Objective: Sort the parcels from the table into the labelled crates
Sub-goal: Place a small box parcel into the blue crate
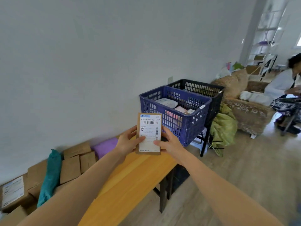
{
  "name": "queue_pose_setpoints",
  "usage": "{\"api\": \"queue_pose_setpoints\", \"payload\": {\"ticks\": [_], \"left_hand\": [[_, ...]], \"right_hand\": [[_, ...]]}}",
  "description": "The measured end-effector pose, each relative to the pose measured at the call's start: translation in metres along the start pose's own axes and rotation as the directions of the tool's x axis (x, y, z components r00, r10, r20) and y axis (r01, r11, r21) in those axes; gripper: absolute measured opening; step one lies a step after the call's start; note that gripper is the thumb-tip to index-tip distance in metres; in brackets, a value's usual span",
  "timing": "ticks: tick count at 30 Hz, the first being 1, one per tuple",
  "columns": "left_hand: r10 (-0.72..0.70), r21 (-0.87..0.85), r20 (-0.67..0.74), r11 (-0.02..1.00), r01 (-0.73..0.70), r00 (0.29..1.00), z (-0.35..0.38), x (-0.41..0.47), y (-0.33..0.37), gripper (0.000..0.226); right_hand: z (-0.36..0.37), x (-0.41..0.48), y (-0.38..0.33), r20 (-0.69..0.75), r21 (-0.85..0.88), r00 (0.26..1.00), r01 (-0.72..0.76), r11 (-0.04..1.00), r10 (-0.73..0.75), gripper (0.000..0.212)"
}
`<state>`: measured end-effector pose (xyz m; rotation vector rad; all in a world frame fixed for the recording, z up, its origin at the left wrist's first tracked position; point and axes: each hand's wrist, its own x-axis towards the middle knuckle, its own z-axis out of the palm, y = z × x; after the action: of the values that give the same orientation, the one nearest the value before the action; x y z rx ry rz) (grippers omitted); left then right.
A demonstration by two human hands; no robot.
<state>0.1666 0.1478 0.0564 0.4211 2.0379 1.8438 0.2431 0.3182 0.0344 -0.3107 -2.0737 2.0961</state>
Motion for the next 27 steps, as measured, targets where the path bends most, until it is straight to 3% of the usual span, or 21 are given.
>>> {"api": "queue_pose_setpoints", "payload": {"ticks": [15, 24, 27], "left_hand": [[-0.09, 0.085, 0.047, 0.993, 0.085, 0.995, 0.237, 0.013, 0.01, 0.051], [-0.144, 0.101, 0.071, 0.986, 0.137, 0.987, 0.326, 0.048, 0.011, 0.043], [-0.147, 0.084, 0.096, 0.987, 0.139, 0.984, 0.343, 0.074, 0.012, 0.04]], "right_hand": [[-0.232, -0.037, 0.014, -0.087, 0.028, 0.99, -0.11, 0.994, 0.112, 0.077], [-0.325, -0.032, 0.027, -0.127, 0.031, 0.989, -0.075, 0.997, 0.079, 0.071], [-0.349, -0.017, 0.024, -0.14, -0.046, 0.988, -0.066, 0.997, 0.059, 0.073]]}}
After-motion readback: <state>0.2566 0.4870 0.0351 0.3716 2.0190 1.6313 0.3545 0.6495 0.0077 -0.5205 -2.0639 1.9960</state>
